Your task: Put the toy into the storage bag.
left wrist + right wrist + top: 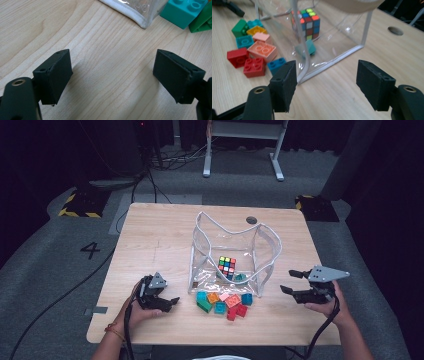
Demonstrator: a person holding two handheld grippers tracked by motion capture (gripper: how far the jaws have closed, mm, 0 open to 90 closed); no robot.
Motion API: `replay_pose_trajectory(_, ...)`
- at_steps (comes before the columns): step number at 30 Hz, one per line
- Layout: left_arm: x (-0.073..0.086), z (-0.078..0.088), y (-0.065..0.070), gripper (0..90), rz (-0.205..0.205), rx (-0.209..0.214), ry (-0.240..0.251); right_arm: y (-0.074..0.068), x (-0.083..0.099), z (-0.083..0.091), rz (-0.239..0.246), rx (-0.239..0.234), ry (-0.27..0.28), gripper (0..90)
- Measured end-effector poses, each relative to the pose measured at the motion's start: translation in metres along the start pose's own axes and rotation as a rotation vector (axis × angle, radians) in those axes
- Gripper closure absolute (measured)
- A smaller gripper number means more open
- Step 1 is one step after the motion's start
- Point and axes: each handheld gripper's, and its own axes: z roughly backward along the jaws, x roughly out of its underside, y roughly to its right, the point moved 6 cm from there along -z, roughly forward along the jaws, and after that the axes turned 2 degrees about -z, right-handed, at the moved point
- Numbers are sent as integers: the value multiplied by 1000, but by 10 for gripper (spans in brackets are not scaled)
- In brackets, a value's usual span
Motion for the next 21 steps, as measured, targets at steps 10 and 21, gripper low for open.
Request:
replay_pose_trajectory(10, 0, 0, 0, 158, -2, 1, 4, -41, 28, -23, 19, -141, -21, 458)
replay_pose_trajectory(21, 0, 0, 0, 158, -1, 3, 1, -62, 29, -58, 69, -200, -36, 533)
